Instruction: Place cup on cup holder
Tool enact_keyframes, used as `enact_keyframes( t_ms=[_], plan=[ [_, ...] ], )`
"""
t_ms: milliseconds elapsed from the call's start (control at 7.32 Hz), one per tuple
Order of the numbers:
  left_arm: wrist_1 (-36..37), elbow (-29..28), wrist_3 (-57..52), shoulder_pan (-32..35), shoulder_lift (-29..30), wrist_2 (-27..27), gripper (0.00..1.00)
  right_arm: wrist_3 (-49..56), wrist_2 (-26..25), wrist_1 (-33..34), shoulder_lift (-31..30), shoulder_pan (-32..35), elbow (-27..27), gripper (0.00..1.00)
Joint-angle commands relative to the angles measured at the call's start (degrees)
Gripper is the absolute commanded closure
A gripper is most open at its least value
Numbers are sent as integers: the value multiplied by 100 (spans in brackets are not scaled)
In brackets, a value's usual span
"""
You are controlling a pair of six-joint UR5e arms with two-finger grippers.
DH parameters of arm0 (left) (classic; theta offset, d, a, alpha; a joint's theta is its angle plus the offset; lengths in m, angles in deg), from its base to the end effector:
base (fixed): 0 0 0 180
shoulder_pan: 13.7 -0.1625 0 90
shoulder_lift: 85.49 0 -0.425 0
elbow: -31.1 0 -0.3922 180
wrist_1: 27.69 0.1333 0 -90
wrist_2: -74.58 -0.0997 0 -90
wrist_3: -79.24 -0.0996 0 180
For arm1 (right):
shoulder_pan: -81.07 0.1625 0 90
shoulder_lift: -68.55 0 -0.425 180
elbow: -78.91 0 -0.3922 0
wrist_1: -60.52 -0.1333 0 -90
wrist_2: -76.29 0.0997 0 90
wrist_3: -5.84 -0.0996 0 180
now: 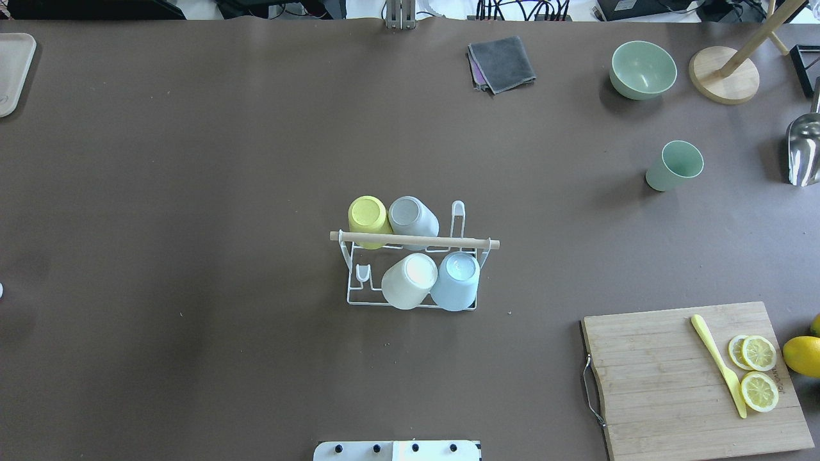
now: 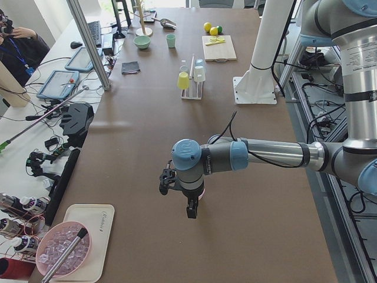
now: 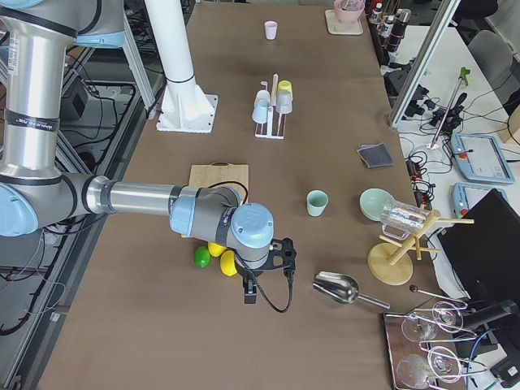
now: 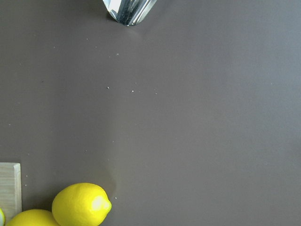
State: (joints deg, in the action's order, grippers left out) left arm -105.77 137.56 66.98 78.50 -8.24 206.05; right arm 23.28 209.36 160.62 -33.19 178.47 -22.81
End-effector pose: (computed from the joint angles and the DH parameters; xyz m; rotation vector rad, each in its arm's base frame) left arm -0.0821 -0.3827 0.6397 -0.0450 0.7344 0.1157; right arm 0.1151 -0.3794 0.6679 -0.0030 -0.7685 -0.1001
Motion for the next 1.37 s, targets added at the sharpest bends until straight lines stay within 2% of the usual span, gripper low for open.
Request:
enact_keyframes(
  t_ms=[0, 683, 1229],
  plan=[
    [-75, -12, -39, 8, -8, 2, 2, -4, 0, 0, 14, -1, -6, 0],
    [-75, -38, -13, 0, 79, -7, 2, 22, 17, 18, 66, -19, -6, 0],
    [-75, 49, -13, 8, 97, 71, 2, -65, 149, 44, 426, -579, -6, 0]
  ],
)
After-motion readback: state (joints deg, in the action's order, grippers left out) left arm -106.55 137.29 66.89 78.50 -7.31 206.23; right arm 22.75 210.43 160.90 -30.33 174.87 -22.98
